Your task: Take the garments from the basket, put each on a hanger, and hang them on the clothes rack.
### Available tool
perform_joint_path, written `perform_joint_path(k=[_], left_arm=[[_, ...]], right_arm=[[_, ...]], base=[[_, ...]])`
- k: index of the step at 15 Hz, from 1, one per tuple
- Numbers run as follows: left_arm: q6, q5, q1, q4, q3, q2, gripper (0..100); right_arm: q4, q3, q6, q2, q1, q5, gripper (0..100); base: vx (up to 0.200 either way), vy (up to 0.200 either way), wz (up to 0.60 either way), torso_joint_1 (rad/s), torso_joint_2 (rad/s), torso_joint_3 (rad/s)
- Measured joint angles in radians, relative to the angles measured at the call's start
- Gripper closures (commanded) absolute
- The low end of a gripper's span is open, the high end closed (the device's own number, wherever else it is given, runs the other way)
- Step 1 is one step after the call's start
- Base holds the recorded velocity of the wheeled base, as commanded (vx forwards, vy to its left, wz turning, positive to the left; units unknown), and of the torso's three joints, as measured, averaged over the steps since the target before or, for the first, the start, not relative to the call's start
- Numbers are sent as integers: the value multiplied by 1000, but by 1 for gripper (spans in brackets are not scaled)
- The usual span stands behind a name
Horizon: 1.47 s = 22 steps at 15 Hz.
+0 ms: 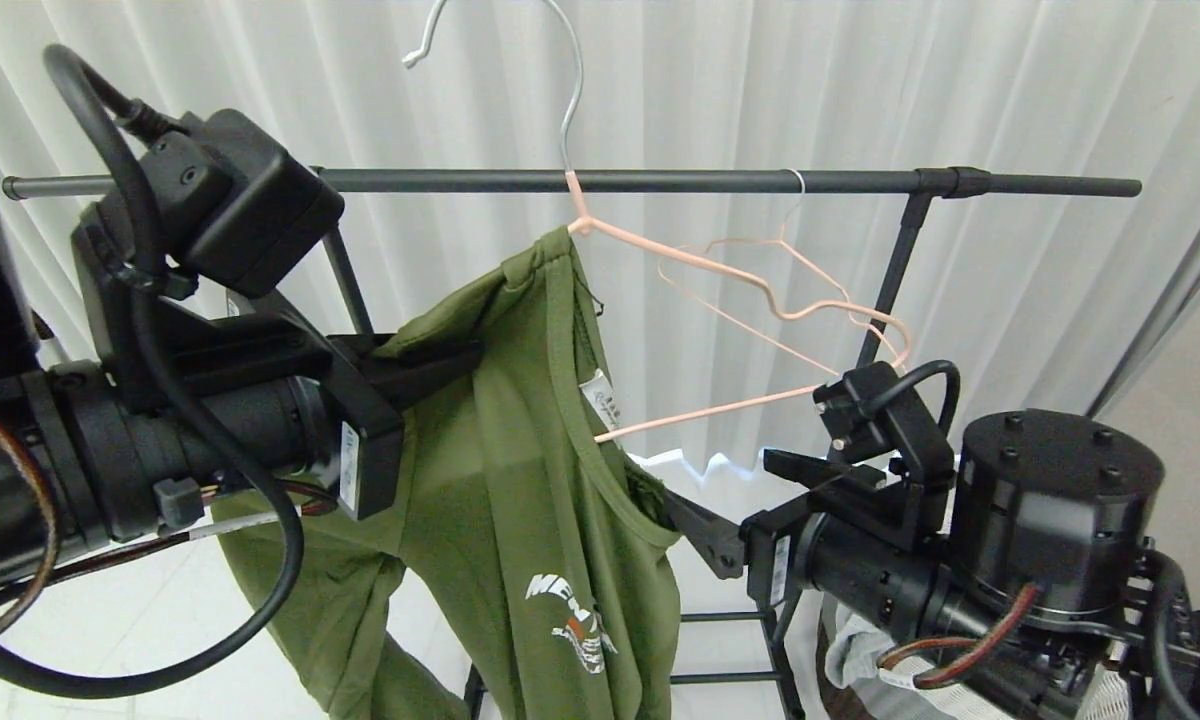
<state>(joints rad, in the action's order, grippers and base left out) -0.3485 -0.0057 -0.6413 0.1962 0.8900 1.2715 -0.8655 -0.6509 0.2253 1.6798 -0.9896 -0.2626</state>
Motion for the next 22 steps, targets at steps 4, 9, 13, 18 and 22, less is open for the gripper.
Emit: perform_joint_path(k=[4,9,13,18,22], left_arm=[[0,1,-12,0,1,-3,100],[-1,46,-11,2,0,-3,100],[-6,152,-10,-1,-21,-1,100],[-64,190,-7,-1,-95,-16,100],[-119,214,-4,0,-205,-32,100]], right_arm=[[-1,-25,0,64,-4,-21,0],[-1,22,-1,94,-17,-117,0],[-1,131,-16,59,63,-150,0],[-2,175,-72,11,269,-140,0],[-1,176,-77,-23,314,-130,0]], base=[[0,0,0,0,0,0],[0,0,0,0,0,0],[0,0,0,0,0,0],[0,0,0,0,0,0],[0,0,0,0,0,0]])
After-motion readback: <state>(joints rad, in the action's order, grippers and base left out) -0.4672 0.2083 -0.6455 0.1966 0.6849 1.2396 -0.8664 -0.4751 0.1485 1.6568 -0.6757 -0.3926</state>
